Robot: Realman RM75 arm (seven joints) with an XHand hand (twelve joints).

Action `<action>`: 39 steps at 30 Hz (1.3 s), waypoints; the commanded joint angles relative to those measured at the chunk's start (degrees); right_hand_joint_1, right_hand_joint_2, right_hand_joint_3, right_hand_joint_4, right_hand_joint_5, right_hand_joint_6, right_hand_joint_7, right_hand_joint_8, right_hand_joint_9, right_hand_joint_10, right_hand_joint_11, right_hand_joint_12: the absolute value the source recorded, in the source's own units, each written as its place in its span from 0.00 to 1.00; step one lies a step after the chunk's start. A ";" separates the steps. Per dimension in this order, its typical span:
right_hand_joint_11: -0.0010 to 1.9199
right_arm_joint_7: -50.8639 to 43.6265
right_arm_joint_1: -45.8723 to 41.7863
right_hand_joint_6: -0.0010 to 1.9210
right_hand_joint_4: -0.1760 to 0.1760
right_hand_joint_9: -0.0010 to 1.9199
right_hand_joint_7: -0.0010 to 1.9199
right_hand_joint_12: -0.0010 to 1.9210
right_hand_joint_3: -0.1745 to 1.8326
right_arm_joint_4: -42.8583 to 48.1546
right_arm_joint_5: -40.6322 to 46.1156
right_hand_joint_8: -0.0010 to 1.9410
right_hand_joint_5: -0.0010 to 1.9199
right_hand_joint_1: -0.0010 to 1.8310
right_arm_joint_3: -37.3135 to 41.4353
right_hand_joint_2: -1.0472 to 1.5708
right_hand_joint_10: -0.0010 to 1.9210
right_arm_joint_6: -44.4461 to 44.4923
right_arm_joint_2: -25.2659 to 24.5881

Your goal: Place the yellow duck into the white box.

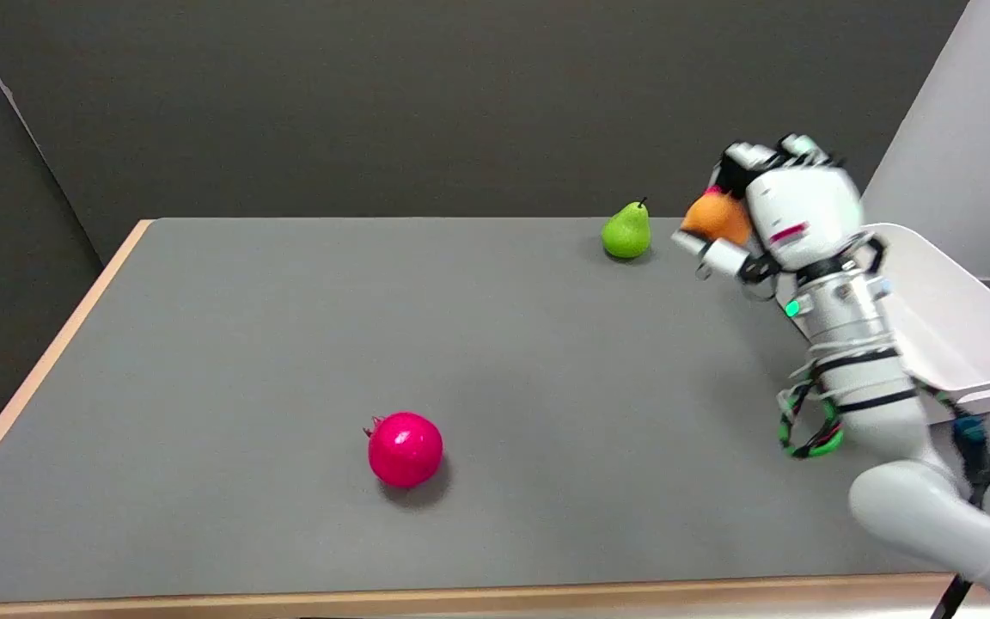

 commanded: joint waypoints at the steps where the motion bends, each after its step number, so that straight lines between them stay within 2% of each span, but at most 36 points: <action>1: 0.18 -0.51 -9.23 0.80 0.00 0.45 0.36 1.00 0.28 4.11 1.89 0.82 0.33 0.64 26.44 0.82 0.95 -0.76 1.92; 6: 0.16 -2.13 -12.37 0.81 0.00 0.44 0.36 1.00 0.28 0.69 8.04 0.82 0.33 0.64 31.17 0.83 0.96 -0.39 0.99; 15: 0.15 -2.59 -14.86 0.81 0.00 0.44 0.35 1.00 0.28 -8.44 18.45 0.82 0.33 0.64 31.58 0.83 0.96 1.47 -0.55; 22: 0.16 -2.59 -12.40 0.81 0.00 0.44 0.35 1.00 0.28 -15.90 24.64 0.82 0.33 0.64 25.69 0.83 0.96 0.85 -0.32; 27: 0.16 -2.58 -5.44 0.81 0.00 0.44 0.35 1.00 0.28 -25.39 30.88 0.82 0.33 0.64 19.01 0.83 0.97 -2.30 0.52; 30: 0.16 -2.21 -1.96 0.81 0.00 0.44 0.35 1.00 0.28 -28.12 32.72 0.82 0.32 0.64 16.02 0.83 0.97 -4.22 0.36; 32: 0.11 -2.11 -0.65 0.83 0.00 0.42 0.33 1.00 0.25 -28.69 33.26 0.84 0.31 0.63 14.91 0.85 0.96 -5.43 0.03; 33: 0.09 -2.09 -0.01 0.77 0.05 0.39 0.32 0.99 0.27 -28.88 33.31 0.78 0.28 0.60 14.54 0.84 0.90 -5.99 -0.18; 34: 0.10 -2.03 0.71 0.50 0.23 0.30 0.27 0.95 0.42 -29.00 33.29 0.53 0.19 0.50 14.13 0.75 0.72 -6.40 -0.38; 35: 0.11 -1.99 1.09 0.29 0.37 0.22 0.23 0.91 0.54 -28.90 33.12 0.33 0.13 0.42 13.96 0.69 0.57 -6.59 -0.48; 37: 0.11 -1.20 1.48 0.20 0.45 0.13 0.12 0.75 0.57 -27.52 32.26 0.21 0.08 0.33 13.60 0.66 0.42 -6.83 -0.60; 39: 0.07 0.67 1.43 0.15 0.51 0.03 0.04 0.67 0.56 -25.88 30.68 0.08 0.04 0.28 13.54 0.63 0.35 -6.91 -0.60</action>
